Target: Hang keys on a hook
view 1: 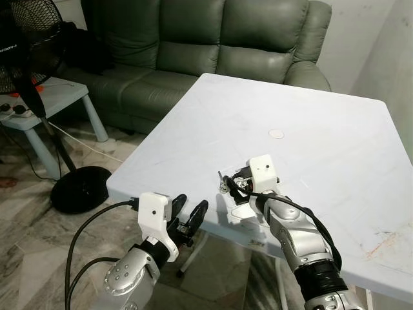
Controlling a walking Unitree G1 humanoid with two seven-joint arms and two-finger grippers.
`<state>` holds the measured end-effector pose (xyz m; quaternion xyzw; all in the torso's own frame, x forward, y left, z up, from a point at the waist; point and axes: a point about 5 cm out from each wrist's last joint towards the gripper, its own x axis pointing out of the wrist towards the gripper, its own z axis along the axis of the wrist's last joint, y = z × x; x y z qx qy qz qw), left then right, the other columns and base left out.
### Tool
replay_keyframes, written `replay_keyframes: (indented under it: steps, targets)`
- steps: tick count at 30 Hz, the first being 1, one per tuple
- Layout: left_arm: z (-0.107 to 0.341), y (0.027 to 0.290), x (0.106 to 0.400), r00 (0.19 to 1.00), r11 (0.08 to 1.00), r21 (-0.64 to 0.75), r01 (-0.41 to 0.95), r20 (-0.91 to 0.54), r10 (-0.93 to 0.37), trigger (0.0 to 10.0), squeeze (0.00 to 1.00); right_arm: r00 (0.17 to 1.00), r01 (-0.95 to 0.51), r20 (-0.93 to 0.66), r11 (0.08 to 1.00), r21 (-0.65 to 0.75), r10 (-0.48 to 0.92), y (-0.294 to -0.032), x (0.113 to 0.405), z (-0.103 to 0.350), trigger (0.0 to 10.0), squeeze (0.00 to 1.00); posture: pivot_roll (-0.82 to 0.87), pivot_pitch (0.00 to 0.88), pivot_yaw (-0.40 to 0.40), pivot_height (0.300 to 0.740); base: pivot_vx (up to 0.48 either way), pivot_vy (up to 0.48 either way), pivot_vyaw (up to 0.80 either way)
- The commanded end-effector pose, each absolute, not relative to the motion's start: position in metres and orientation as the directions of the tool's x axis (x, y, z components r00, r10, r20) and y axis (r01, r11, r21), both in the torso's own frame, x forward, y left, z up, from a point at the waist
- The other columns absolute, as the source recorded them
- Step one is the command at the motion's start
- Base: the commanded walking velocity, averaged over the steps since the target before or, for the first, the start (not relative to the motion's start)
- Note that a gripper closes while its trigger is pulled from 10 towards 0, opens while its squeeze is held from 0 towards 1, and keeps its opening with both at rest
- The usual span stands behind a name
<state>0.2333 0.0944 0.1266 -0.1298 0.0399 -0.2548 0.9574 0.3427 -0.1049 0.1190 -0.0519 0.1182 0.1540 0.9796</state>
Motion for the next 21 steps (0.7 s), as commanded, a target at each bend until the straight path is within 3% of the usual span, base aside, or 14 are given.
replay_keyframes:
  steps: [1,6,7,9,21]
  targets:
    - [0.133,0.095,0.234,0.872,0.841,-0.261,0.474,0.004,-0.49,10.0,0.0,0.931,-0.291,-0.25,0.954,-0.065,0.267,-0.104,0.346,0.122,10.0,0.0,0.19,0.073,-0.019,0.74,0.0,0.0,0.0]
    - [0.133,0.095,0.235,0.872,0.842,-0.259,0.474,0.005,-0.489,10.0,0.0,0.936,-0.274,-0.244,0.96,-0.057,0.253,-0.101,0.346,0.122,10.0,0.0,0.19,0.073,-0.019,0.74,0.0,0.0,0.0]
    - [0.133,0.095,0.235,0.872,0.842,-0.26,0.473,0.005,-0.489,10.0,0.0,0.938,-0.271,-0.24,0.96,-0.066,0.249,-0.1,0.346,0.122,1.9,0.0,0.19,0.073,-0.019,0.74,0.0,0.0,0.0]
    - [0.133,0.094,0.235,0.872,0.841,-0.261,0.473,0.005,-0.489,10.0,0.0,0.936,-0.269,-0.255,0.961,-0.066,0.244,-0.097,0.345,0.121,0.0,0.0,0.19,0.074,-0.019,0.74,0.0,0.0,0.0]
    - [0.133,0.094,0.234,0.872,0.84,-0.266,0.473,0.006,-0.49,10.0,0.0,0.934,-0.259,-0.278,0.961,-0.1,0.223,-0.095,0.343,0.115,0.0,0.0,0.19,0.077,-0.02,0.74,0.0,0.0,0.0]
